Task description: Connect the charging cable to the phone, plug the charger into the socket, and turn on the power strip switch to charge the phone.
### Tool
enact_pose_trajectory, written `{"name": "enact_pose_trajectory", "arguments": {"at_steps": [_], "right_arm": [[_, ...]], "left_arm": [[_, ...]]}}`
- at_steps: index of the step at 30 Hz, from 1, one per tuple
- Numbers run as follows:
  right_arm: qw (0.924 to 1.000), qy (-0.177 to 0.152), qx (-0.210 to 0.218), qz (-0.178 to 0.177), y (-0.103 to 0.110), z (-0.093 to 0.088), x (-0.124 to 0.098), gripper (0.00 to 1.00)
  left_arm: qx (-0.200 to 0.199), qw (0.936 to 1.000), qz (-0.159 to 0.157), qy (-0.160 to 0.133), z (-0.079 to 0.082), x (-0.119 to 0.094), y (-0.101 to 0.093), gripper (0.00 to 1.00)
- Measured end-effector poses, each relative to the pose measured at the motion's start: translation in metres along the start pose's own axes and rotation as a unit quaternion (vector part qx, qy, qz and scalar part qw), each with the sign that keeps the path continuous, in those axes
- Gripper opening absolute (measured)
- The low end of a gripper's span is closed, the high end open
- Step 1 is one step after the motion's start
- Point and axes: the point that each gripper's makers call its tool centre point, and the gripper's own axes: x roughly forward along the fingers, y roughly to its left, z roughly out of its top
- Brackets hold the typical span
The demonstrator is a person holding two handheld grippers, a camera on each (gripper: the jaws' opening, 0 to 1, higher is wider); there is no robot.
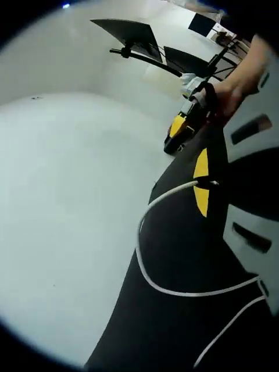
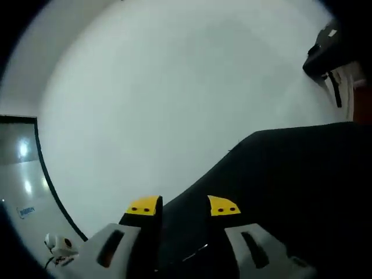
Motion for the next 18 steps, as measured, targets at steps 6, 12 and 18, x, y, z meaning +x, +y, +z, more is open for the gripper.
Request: {"name": "enact_pose_trajectory", "arguments": {"at_steps": [6,12,18], "right_arm": [[1.0,0.003,-0.009,0.002,0.0,-0.002,-0.001,0.28],[1.0,0.002,-0.006,0.002,-0.004,0.0,-0.001,0.28],[1.0,0.001,-0.002,0.003,-0.003,0.002,0.001,0.27]], "left_arm": [[0.006,0.9999,0.004,0.013,-0.008,-0.003,0.008,0.0],[0.026,0.9989,0.013,0.037,-0.014,-0.007,0.014,0.01],[0.023,0.9974,0.026,0.063,-0.022,-0.013,0.018,0.07]]}}
